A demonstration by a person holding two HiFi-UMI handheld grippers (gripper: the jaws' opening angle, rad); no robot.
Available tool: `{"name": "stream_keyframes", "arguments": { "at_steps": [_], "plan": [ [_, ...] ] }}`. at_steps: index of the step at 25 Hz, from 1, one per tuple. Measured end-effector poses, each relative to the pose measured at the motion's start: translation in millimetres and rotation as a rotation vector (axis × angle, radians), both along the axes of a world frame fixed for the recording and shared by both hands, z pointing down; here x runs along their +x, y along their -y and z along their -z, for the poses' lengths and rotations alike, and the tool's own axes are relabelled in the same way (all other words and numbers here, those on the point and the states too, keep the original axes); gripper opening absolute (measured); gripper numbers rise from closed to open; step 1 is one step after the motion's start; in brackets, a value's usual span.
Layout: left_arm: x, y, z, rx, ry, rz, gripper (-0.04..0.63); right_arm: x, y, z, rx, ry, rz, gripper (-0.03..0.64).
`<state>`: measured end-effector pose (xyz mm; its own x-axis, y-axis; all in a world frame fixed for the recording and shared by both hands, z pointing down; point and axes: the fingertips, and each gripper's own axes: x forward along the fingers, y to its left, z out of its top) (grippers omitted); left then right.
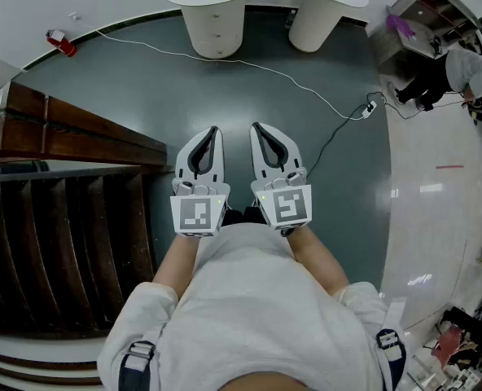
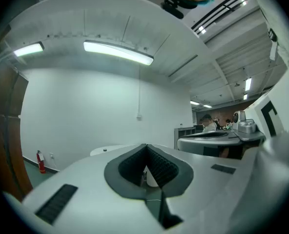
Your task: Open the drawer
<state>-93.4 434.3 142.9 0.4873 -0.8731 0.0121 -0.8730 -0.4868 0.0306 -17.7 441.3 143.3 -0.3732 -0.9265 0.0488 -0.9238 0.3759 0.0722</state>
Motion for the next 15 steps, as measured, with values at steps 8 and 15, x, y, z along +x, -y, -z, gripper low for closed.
{"name": "stream_keyframes", "arguments": {
  "at_steps": [8,15],
  "plan": [
    [-27,-3,-13,-0.038,0.01,-0.002,0.005,-25,-1,-11,-0.024,-0.001,-0.017,0.011],
    [-47,2,-35,-0.068,0.003,-0.03,0.005,-51,3,-31,-0.042,-0.018,-0.032,0.011]
  ]
}}
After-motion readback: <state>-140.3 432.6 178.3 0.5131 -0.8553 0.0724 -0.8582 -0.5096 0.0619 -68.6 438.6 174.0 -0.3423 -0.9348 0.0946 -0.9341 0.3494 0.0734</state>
